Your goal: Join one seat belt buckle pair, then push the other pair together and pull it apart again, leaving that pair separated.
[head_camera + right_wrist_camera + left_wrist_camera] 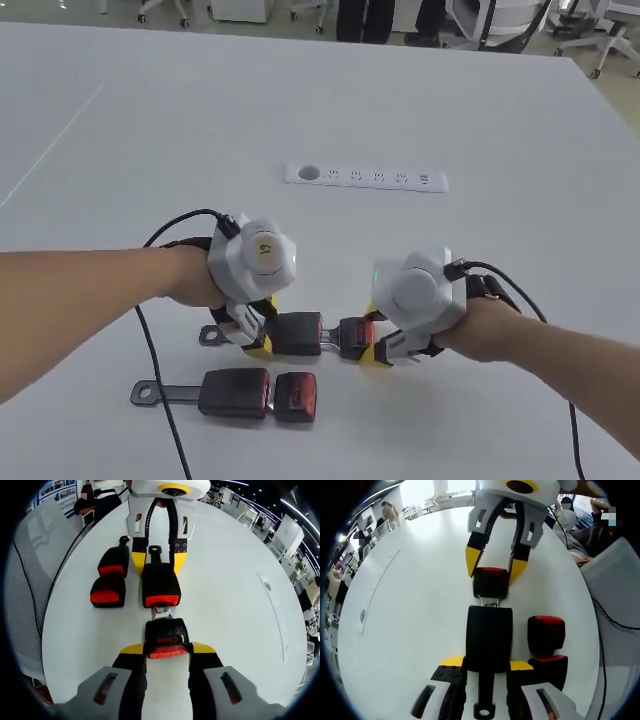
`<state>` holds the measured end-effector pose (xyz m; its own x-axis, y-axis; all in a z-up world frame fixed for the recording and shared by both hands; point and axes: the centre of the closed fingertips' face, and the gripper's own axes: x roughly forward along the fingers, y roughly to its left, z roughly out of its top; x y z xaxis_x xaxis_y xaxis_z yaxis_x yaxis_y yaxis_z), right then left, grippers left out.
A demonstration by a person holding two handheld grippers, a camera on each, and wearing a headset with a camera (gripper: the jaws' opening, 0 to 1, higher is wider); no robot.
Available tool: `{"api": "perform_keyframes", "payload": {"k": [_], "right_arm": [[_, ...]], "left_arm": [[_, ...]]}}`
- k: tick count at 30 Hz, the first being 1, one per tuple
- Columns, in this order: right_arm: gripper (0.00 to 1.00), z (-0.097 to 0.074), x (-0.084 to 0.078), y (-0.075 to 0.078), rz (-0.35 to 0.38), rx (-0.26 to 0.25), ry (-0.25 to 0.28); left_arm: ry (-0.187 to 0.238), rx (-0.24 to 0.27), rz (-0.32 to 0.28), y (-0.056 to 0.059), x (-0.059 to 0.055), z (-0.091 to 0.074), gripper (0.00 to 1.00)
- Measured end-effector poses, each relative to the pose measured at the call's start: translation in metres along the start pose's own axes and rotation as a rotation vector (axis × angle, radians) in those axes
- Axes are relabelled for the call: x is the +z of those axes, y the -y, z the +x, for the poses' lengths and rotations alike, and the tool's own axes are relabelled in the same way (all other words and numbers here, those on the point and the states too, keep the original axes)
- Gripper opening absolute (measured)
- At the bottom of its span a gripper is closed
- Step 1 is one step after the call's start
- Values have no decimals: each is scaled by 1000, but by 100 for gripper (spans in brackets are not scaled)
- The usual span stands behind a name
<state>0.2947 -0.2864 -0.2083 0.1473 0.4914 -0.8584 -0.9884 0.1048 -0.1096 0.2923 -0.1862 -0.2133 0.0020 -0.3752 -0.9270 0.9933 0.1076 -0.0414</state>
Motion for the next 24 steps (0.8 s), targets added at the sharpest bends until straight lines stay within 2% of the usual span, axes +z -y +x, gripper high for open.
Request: {"api": "perform_keyframes", "payload": {"k": [6, 11, 16, 20, 22, 24], "right_arm": [[29, 2, 1, 0, 16, -2, -2], [29, 3, 7, -2, 25, 0, 11], [29, 5, 11, -3, 23, -5, -3], [28, 7, 12, -3, 33, -7, -4], [28, 7, 14, -4, 31, -5, -7], [27, 8, 12, -3, 28, -3, -10]], "left_arm": [[30, 6, -21, 0, 0, -1, 30], [26, 8, -15, -1, 0, 0, 30], [24, 8, -10, -1, 0, 1, 30], [23, 8, 3, 2, 2, 0, 30], [29, 3, 42, 3, 3, 0, 29], [42, 3, 30, 1, 1, 0, 29]]}}
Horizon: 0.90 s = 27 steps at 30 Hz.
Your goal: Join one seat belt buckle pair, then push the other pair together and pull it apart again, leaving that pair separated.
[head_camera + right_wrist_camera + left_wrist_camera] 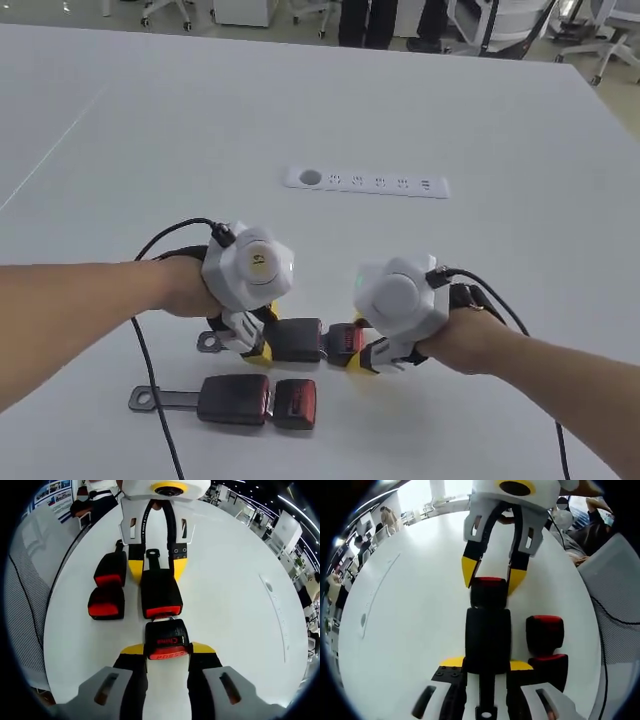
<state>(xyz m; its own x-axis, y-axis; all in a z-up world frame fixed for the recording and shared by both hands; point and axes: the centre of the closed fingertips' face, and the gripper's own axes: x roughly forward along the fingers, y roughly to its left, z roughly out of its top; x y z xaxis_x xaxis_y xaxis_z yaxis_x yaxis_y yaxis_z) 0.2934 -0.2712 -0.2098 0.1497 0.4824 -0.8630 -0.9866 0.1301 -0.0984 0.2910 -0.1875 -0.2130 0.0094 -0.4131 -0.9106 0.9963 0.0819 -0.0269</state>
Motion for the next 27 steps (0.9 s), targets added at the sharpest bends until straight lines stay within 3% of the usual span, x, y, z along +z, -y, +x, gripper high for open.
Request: {"api": "perform_keyframes", "payload": {"k": [27], "right_arm": [[29, -2, 1, 0, -21, 2, -16]], "left_arm": [[-16, -2, -15, -1, 0, 0, 30]]}}
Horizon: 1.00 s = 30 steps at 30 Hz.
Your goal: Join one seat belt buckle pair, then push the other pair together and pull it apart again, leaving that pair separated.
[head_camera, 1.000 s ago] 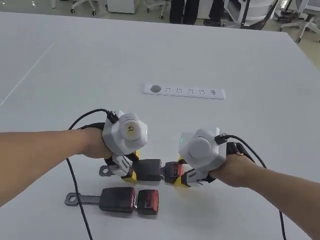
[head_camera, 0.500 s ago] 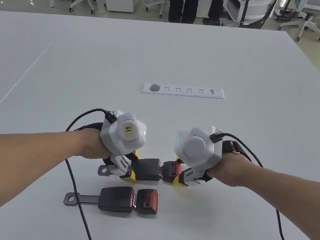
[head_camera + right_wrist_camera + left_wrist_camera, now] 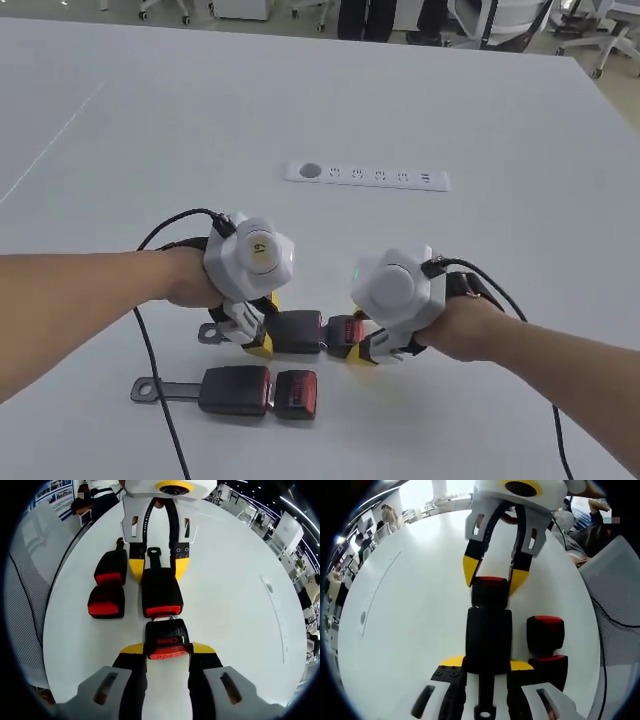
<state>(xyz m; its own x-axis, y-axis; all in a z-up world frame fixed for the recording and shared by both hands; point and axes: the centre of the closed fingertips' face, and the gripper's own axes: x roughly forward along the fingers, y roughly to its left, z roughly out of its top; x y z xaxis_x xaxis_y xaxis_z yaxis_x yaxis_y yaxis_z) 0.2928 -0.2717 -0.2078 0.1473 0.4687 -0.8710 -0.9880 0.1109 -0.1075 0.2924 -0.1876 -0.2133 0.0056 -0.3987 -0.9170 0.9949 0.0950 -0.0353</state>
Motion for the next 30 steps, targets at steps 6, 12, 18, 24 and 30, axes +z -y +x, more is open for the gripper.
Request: {"api": "perform_keyframes", "payload": {"k": [6, 12, 18, 24, 30], "right_arm": [[29, -4, -5, 0, 3, -1, -14], [29, -11, -14, 3, 1, 4, -4], [30, -9, -13, 4, -14, 5, 1], [30, -8, -13, 4, -15, 5, 9], [30, -7, -15, 4, -24, 9, 10]], "left_arm": [[-8, -3, -5, -1, -1, 0, 31], [-30, -7, 7, -1, -1, 0, 31], [-42, -3, 10, 0, -1, 0, 31], [-54, -3, 12, 1, 0, 0, 31], [-59, -2, 11, 2, 1, -1, 31]]}}
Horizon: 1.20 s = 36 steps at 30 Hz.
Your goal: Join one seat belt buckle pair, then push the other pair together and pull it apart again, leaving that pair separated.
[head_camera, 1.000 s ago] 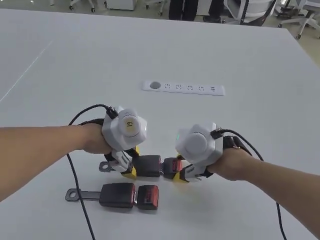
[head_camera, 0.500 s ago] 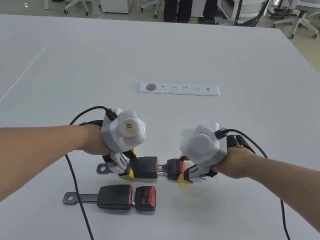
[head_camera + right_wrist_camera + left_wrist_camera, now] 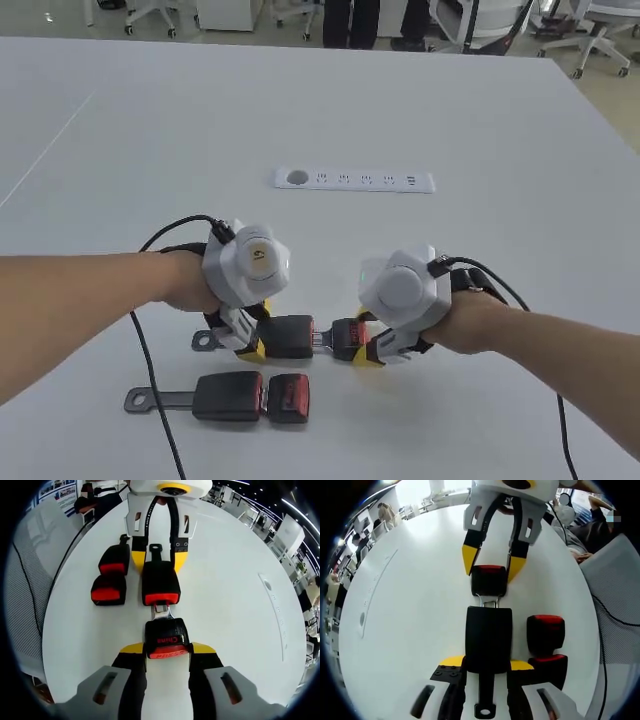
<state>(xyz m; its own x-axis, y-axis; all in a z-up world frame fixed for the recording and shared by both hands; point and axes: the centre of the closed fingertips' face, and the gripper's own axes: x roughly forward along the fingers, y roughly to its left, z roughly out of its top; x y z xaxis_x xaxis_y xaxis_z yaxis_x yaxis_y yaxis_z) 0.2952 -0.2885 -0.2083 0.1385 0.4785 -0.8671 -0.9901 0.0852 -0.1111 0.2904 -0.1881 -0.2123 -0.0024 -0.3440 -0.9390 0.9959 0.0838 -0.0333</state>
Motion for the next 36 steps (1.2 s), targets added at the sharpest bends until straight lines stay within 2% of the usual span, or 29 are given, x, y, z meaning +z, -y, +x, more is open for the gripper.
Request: {"api": "perform_keyframes", "payload": {"k": [12, 17, 25, 27, 31, 36], "right_arm": [[30, -7, -13, 2, 8, 0, -21], [30, -9, -17, 3, 11, -1, -29], [30, -13, -27, 0, 19, -4, -39], [30, -14, -29, 3, 18, -4, -42], [30, -16, -33, 4, 21, -4, -45], [30, -20, -40, 4, 23, -4, -52]], "left_arm": [[-11, 0, 3, -6, -3, 1, 31], [-17, 0, 5, 0, -1, 2, 31], [-17, 0, 6, -2, -2, 1, 31], [-18, 0, 6, -5, -4, 1, 31], [-20, 1, 7, -1, -1, 2, 31], [-21, 1, 7, -2, -2, 2, 31]]}}
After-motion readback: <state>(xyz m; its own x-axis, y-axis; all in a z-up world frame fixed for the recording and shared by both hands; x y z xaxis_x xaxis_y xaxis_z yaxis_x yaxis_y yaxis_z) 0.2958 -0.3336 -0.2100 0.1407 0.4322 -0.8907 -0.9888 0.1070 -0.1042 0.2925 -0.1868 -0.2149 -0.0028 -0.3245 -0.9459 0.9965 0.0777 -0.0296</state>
